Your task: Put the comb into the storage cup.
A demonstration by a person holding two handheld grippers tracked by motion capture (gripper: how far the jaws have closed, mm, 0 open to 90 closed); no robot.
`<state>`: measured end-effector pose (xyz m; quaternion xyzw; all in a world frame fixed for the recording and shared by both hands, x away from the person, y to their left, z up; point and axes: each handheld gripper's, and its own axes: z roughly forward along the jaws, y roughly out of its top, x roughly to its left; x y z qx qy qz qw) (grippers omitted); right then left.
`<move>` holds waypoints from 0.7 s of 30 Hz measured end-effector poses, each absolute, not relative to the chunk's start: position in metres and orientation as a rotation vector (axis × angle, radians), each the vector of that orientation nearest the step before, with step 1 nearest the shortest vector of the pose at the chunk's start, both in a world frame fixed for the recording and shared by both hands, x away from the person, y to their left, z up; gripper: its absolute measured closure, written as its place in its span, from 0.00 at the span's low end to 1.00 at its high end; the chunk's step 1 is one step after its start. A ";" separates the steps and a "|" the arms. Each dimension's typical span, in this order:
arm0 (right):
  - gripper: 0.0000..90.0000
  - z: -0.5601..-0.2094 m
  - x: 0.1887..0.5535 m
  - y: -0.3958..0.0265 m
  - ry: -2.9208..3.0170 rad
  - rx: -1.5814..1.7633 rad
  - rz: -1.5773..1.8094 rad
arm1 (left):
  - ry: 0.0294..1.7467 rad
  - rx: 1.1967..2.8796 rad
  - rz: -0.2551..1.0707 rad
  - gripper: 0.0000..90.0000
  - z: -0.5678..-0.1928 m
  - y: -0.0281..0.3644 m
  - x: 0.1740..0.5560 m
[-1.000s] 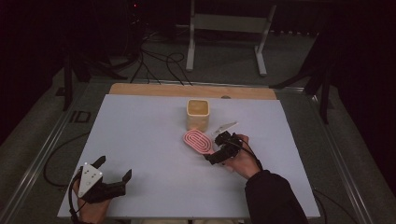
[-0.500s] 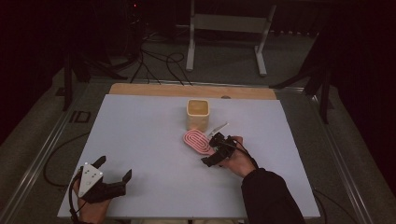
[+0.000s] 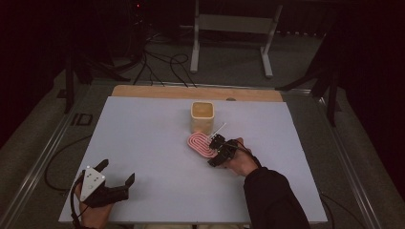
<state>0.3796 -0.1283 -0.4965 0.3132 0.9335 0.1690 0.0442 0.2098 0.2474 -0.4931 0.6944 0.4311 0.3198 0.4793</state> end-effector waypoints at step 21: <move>0.70 -0.493 0.384 -0.123 2.872 0.939 0.384 | 1.049 1.700 0.782 0.00 -0.493 0.247 0.210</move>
